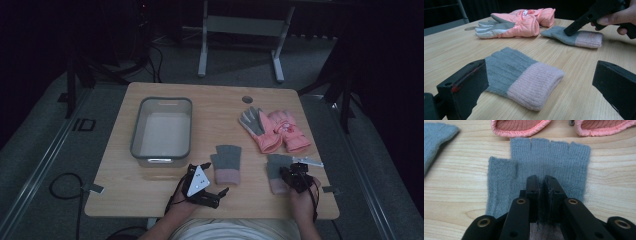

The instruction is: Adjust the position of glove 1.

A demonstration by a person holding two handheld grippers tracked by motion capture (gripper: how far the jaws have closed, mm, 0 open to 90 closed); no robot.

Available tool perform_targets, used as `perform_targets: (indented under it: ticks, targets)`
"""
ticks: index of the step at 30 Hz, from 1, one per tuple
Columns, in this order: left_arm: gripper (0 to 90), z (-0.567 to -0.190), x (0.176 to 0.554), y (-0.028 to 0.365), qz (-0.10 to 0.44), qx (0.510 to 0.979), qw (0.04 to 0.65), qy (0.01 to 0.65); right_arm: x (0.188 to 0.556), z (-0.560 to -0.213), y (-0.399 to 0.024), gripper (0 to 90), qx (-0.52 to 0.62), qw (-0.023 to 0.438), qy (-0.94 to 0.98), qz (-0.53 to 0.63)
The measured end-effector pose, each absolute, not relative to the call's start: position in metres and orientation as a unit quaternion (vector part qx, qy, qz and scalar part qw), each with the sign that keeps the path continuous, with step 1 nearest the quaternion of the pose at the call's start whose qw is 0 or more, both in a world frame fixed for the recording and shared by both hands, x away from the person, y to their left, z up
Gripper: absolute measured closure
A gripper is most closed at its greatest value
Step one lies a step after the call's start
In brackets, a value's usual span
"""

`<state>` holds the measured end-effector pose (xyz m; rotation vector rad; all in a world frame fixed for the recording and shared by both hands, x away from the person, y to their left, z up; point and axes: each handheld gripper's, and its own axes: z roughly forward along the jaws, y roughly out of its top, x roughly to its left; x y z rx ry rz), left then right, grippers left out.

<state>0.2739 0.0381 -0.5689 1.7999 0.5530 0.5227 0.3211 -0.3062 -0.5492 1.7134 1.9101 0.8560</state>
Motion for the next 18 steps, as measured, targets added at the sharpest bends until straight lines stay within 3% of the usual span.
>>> perform_targets:
  ticks: [9, 18]
  targets:
    - [0.0, -0.569, 0.274, 0.038, 0.219, 0.764, 0.56, 0.236, 0.323, -0.536, -0.319, 72.1, 0.595, 0.193, 0.698, 0.349]
    - [0.0, -0.569, 0.274, 0.037, 0.219, 0.763, 0.562, 0.232, 0.339, -0.519, -0.34, 61.1, 0.471, 0.183, 0.804, 0.315]
